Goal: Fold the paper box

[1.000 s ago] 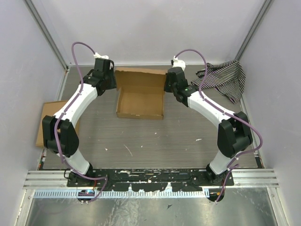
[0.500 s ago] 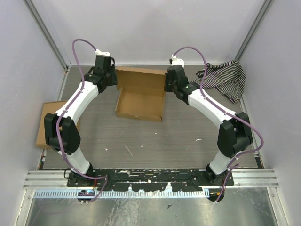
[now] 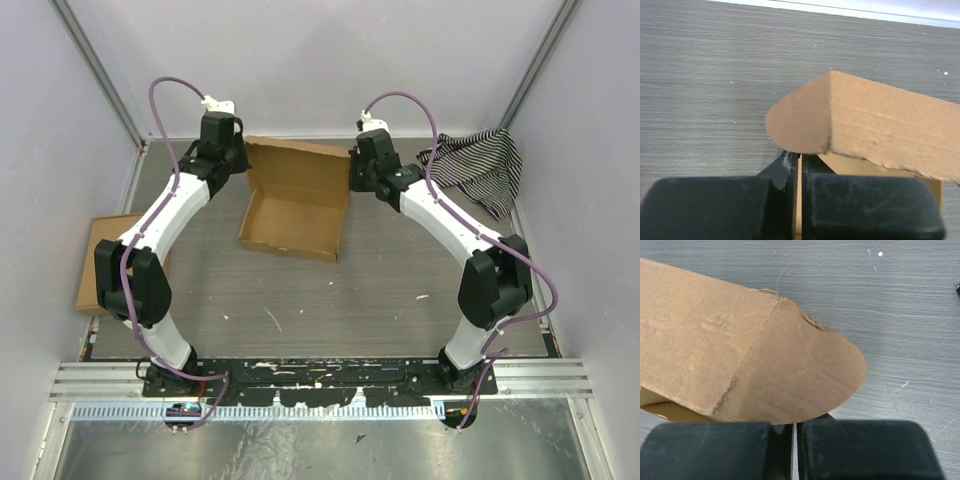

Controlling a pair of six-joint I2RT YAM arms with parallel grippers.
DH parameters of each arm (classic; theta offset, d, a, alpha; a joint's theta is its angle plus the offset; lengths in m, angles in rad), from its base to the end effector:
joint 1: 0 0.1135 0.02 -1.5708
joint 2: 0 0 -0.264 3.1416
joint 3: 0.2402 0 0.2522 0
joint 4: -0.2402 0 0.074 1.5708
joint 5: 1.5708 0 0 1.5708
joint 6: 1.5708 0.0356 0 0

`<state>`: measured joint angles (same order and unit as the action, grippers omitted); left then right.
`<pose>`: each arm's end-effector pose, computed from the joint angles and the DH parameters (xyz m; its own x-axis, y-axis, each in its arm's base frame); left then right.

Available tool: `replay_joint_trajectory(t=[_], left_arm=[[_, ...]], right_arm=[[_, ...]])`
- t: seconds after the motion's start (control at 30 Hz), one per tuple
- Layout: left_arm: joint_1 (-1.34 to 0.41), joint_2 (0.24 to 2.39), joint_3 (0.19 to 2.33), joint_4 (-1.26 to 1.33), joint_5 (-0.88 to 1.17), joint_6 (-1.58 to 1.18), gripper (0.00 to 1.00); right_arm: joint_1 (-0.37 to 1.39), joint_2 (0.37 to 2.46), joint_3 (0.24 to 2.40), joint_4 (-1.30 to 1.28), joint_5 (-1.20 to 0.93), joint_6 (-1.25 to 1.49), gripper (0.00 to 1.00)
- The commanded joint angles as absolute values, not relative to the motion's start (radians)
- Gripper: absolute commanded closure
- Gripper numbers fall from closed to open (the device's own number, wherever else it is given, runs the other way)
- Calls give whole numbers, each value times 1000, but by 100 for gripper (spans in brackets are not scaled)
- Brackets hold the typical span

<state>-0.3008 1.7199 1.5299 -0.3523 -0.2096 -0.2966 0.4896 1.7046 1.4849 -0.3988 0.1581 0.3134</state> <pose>0.3883 -0.1127 0.3311 -0.5064 -0.1422 -0.8505 -0.0297 0.9886 -0.1476 0.3524 0.1814 0.3170 -0.5950 0.0279 -0.8032 -0.1763 0.9705 0.1643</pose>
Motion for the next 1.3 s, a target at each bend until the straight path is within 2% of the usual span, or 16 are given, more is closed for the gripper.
replay_joint_trajectory(t=[0.0,0.07,0.5,0.73,1.03,1.27], left_arm=[[-297,1717,1518,-300,-164,-308,97],[-297,1706,1502,-298,-143,-315,100],[-299,1635,1431,-278,-25,-347,100],[-302,1608,1456,-294,-11,-347,100],[-311,1638,1519,-304,8,-352,100],[-328,1609,1431,-281,1,-360,100]], right_arm=[[485,1721,1544,-408,138,312,97],[486,1734,1553,-408,141,323,97],[470,1897,1740,-410,210,365,97],[461,1907,1795,-363,275,349,97],[454,1869,1772,-339,263,350,97],[454,1813,1599,-319,242,389,97]])
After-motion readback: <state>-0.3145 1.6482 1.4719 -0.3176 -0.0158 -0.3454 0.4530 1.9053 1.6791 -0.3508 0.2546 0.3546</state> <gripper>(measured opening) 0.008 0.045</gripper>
